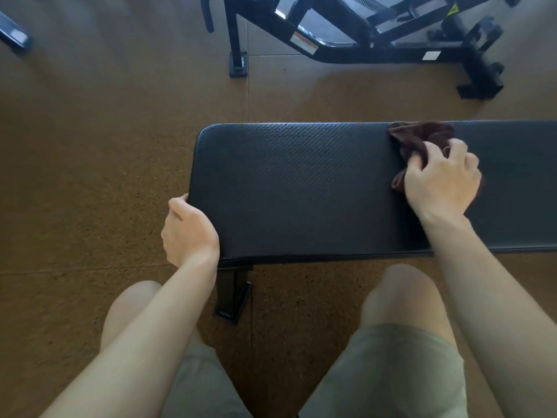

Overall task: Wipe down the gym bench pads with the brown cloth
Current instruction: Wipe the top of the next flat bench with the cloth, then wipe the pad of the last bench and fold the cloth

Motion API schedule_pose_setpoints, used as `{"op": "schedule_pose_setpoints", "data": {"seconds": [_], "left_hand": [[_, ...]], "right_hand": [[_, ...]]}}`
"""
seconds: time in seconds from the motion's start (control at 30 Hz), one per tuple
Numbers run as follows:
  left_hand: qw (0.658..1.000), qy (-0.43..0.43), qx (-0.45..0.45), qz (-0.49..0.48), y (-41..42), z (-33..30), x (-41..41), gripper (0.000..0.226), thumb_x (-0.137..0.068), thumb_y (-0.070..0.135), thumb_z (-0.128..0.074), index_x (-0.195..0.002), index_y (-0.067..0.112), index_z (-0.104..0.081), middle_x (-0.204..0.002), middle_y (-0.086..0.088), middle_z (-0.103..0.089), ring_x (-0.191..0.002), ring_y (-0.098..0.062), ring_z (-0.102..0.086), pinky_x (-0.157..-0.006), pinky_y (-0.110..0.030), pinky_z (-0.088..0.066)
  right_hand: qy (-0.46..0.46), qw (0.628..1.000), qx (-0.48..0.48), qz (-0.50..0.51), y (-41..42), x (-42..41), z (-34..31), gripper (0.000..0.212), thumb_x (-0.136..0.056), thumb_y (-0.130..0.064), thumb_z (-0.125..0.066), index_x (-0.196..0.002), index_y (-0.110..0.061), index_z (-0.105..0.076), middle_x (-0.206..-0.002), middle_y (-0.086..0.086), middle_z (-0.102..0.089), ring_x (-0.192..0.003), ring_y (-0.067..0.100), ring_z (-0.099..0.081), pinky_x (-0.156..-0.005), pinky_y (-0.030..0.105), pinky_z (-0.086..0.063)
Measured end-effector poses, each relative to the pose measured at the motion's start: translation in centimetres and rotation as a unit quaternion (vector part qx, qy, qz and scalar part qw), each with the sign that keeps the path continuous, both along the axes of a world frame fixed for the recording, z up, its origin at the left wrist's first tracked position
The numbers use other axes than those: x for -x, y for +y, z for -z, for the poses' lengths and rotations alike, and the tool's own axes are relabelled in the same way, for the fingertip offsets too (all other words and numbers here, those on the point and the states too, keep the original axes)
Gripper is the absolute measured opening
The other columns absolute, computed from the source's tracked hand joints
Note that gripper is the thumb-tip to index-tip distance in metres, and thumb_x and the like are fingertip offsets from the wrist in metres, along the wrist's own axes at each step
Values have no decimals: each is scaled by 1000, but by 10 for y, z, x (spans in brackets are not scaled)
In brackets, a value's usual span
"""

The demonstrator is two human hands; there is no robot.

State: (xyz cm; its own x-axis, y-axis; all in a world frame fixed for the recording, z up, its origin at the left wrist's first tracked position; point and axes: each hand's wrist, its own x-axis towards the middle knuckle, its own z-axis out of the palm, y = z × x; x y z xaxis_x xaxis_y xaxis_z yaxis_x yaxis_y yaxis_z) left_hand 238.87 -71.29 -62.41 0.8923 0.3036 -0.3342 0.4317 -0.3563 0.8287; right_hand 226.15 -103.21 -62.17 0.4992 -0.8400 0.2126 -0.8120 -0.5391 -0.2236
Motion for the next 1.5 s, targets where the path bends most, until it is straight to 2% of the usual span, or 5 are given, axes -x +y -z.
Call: {"op": "schedule_pose_setpoints", "data": {"seconds": [0.67,0.83,1.1,1.23,1.5], "left_hand": [[953,240,160,92,15,-93,-2,62,-111,52,-14,-129,19,-64,-114,-8,-70,-94,-18,-66,-69,-32,-51],[939,300,120,121,3,-185,8,55,-107,57,-33,-141,23,-60,-131,-6,-68,-110,-23,-64,-93,-38,-51],[915,316,154,198,-13,-356,1,119,-52,62,-96,-150,15,-47,-131,-7,-70,-110,-23,-74,-94,-44,-60],[895,337,167,240,-22,-454,-5,46,-89,38,-79,-126,12,-70,-113,-3,-78,-103,-16,-75,-86,-33,-60],[871,361,241,231,-4,-534,-59,40,-96,40,-69,-131,19,-68,-119,-6,-77,-108,-23,-75,-95,-42,-58]], "right_hand": [[72,865,-272,-415,230,-102,-63,34,-107,-37,-45,-130,-27,-69,-134,1,-60,-115,27,-57,-98,44,-49],[-103,537,-835,-68,212,-68,-157,34,-108,-29,-50,-128,-8,-68,-131,24,-68,-116,36,-67,-112,55,-48],[-212,288,-933,39,168,-36,-352,67,-103,-55,-50,-151,-10,-53,-151,16,-56,-141,33,-52,-123,48,-36],[-221,258,-940,42,154,-41,-437,77,-98,-60,-58,-156,-11,-47,-157,15,-49,-147,30,-46,-123,46,-35],[-280,285,-917,19,169,-109,-520,76,-99,-60,-58,-156,-11,-44,-163,13,-40,-151,29,-40,-124,47,-34]]}}
